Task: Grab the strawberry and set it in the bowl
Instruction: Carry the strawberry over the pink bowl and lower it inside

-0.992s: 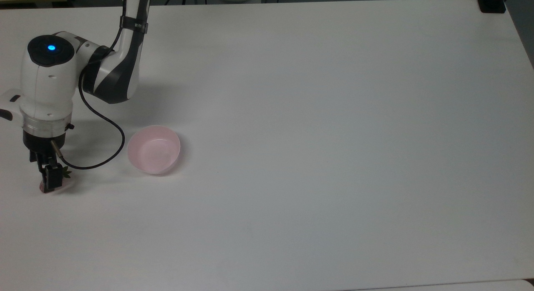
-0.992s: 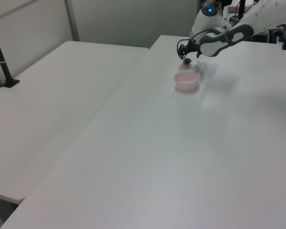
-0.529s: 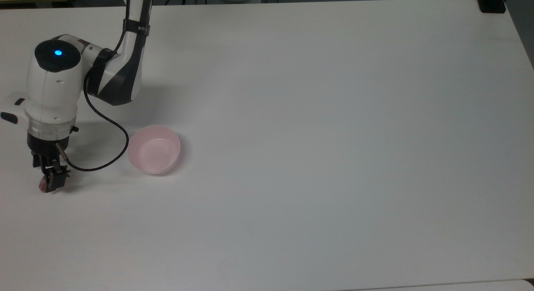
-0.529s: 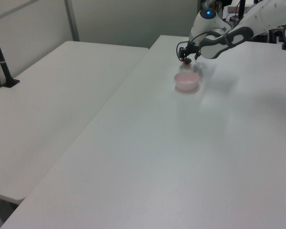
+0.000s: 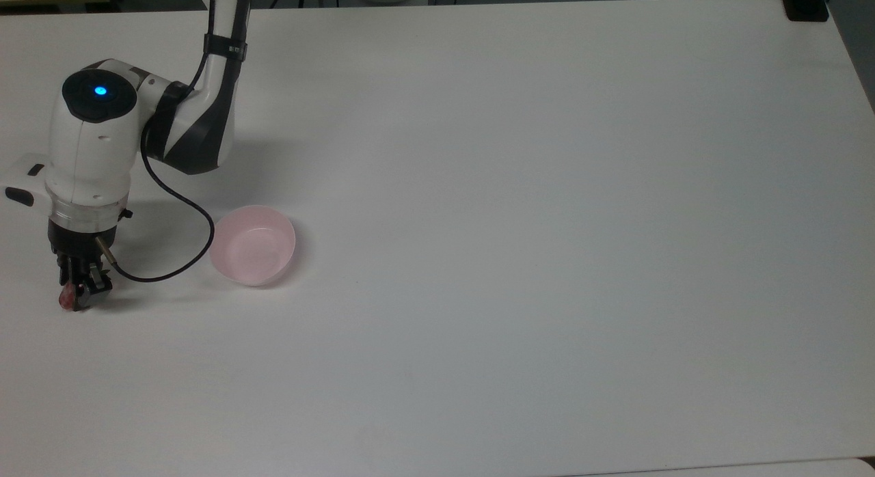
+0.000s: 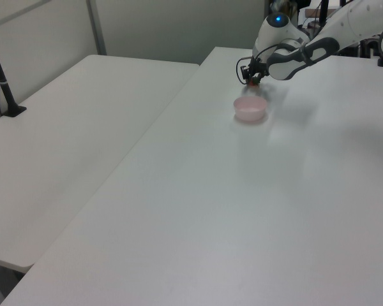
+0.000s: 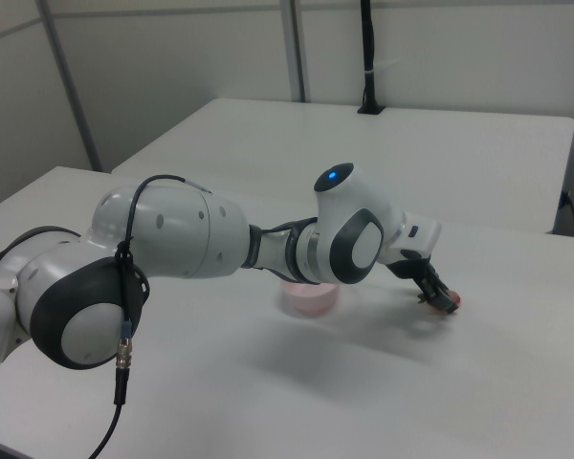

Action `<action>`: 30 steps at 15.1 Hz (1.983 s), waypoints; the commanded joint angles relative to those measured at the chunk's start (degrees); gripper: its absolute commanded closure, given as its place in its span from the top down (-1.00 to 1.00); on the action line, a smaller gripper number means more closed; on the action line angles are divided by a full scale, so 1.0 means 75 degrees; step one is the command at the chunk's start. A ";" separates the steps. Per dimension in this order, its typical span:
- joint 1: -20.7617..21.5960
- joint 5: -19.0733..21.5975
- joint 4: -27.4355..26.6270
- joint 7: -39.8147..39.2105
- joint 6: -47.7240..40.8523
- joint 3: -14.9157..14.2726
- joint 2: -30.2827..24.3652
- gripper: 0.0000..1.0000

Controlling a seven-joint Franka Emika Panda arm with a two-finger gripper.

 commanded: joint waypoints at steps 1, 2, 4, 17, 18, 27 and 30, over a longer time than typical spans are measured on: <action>0.0051 -0.0176 0.0075 0.0176 0.0118 -0.0005 0.0040 -0.26; 0.0051 -0.0176 0.0075 0.0176 0.0107 0.0018 0.0029 -0.26; 0.0051 -0.0188 0.0028 0.0176 0.0095 0.0030 -0.0030 -0.26; 0.0331 -0.0913 -0.1739 0.0035 -0.1253 0.1330 -0.2255 -0.26; 0.0495 -0.0995 -0.1997 0.0047 -0.1265 0.1342 -0.2384 -0.26; 0.1071 -0.1043 -0.3147 -0.0023 -0.2095 0.1553 -0.3076 -0.32; 0.1094 -0.1055 -0.3370 -0.0105 -0.2155 0.1565 -0.3194 -0.33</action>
